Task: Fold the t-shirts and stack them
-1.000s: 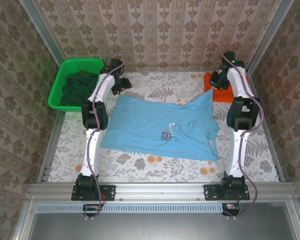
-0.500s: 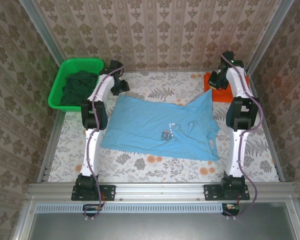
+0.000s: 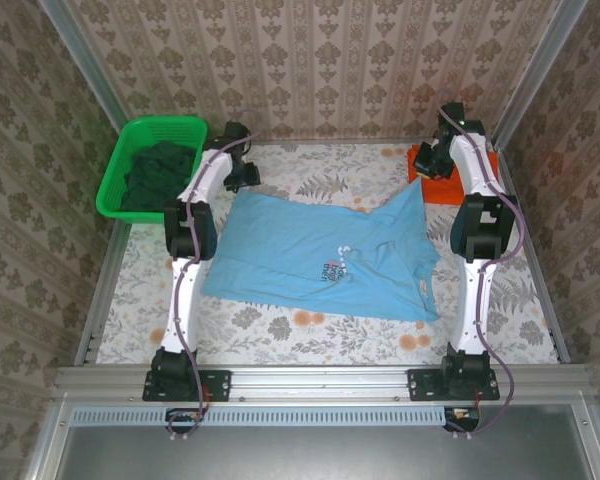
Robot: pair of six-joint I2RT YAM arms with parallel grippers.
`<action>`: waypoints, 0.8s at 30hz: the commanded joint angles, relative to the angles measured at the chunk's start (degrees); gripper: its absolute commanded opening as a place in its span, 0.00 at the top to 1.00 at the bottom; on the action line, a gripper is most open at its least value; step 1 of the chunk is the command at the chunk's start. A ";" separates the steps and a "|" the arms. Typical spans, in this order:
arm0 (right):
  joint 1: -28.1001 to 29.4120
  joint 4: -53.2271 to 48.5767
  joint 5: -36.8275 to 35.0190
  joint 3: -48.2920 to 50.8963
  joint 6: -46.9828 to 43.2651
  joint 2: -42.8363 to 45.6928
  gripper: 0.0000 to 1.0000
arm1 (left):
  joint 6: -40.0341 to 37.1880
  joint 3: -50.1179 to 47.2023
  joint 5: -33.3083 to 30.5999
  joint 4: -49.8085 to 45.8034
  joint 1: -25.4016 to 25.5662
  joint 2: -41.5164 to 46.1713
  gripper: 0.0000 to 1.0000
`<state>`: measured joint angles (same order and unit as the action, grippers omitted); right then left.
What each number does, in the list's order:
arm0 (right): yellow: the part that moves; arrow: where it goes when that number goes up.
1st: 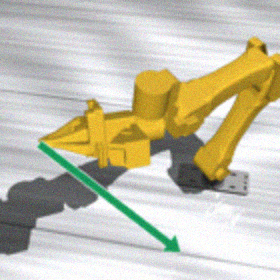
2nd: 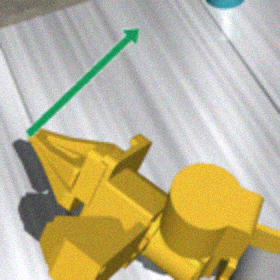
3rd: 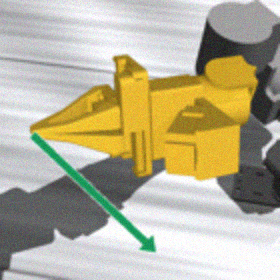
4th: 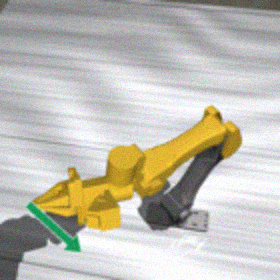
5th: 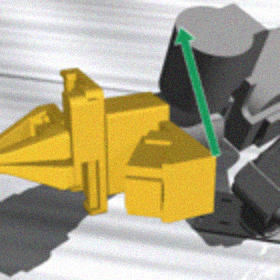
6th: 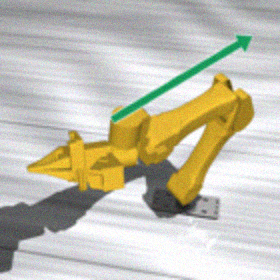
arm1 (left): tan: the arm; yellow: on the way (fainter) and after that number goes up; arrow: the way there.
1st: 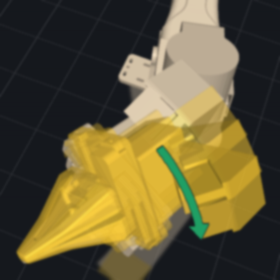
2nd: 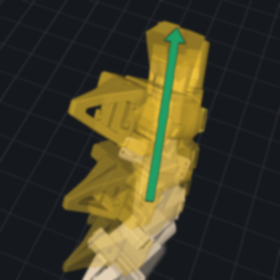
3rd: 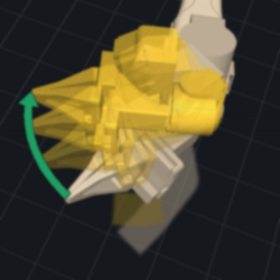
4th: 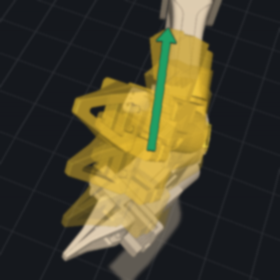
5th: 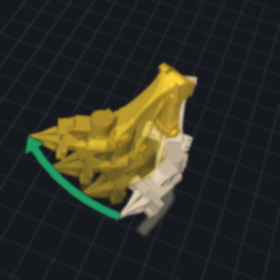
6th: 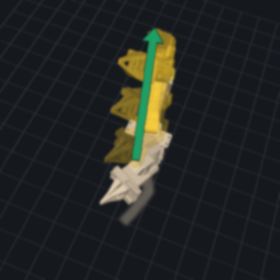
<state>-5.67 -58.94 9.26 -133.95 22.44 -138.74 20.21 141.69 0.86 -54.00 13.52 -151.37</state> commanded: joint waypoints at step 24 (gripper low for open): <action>1.47 -2.21 1.47 -1.32 -0.28 0.95 1.00 | -1.24 -1.49 0.54 -6.20 0.76 2.85 1.00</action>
<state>-4.64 -58.96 9.52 -133.95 22.44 -138.72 19.09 140.22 -1.78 -57.43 13.52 -150.08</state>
